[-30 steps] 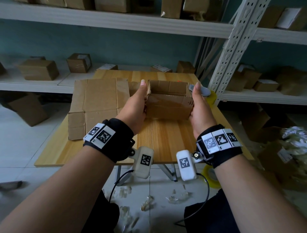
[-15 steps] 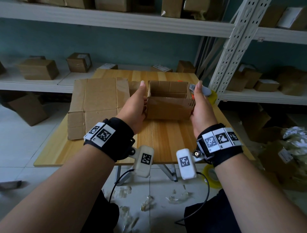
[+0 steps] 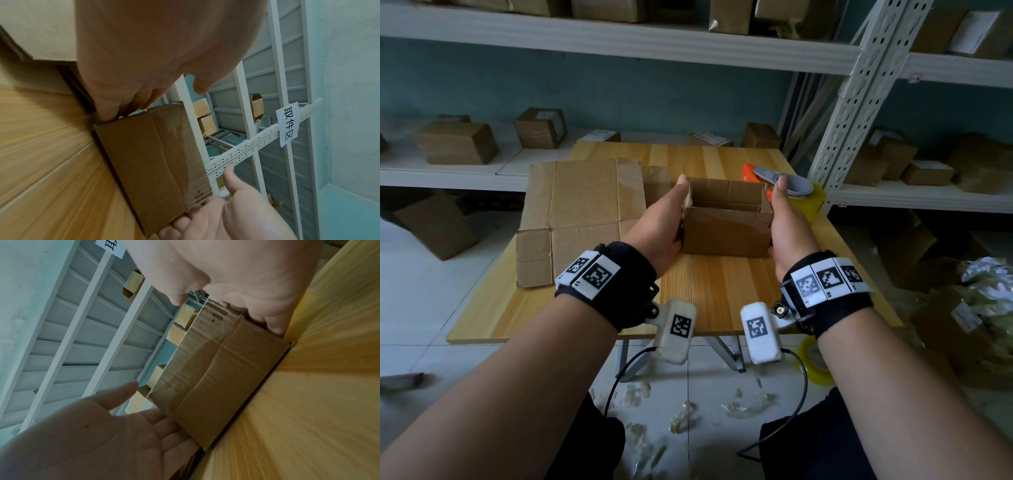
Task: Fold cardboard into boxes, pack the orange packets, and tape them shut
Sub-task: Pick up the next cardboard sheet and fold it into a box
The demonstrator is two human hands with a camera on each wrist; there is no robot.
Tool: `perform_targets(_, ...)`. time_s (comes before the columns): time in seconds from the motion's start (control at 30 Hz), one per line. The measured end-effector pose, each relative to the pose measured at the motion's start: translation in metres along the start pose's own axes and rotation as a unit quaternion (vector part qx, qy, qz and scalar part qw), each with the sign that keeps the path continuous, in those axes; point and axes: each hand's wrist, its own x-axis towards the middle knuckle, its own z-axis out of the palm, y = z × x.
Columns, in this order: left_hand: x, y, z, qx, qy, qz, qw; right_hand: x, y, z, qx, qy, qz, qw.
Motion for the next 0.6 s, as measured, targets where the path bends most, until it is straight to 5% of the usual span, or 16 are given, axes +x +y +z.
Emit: perform_targets(0.6,-0.014,0.013,-0.009,0.028,0.014,0.043,0.999,-0.023,-0.018,-0.007,-0.011,0.026,-0.018,0.999)
